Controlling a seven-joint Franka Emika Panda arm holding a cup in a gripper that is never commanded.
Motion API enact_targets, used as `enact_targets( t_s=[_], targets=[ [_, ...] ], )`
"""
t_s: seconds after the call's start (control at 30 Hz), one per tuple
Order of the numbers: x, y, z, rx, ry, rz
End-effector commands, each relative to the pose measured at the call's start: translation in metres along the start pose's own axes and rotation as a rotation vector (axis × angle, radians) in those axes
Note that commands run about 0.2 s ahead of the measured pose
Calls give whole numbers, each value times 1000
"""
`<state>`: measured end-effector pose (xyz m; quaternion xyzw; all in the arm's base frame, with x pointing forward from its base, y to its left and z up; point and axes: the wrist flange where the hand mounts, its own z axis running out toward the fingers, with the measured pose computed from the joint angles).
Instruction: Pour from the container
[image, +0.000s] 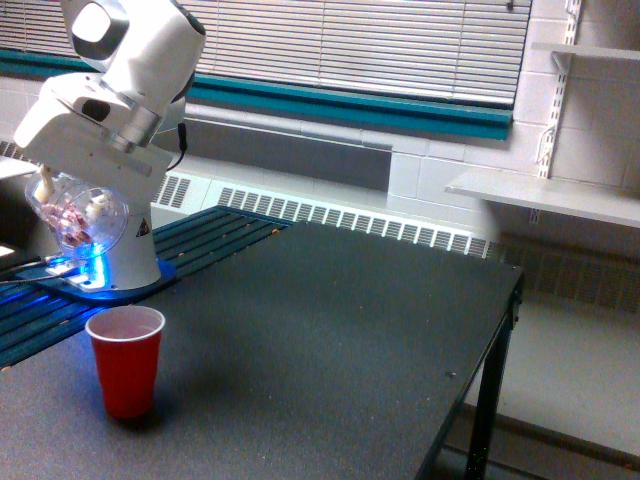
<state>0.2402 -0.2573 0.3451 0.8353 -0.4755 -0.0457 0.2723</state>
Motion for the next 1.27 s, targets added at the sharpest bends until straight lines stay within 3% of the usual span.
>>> enact_targets(
  t_s=[0.03, 0.43, 0.87, 1.27],
  targets=[
    [7, -1, -6, -14, 14, -38],
    [10, 5, -13, -23, 19, -70],
    [7, 31, -23, -31, 25, -74],
    [4, 70, -35, 22, 46, -65]
  ],
)
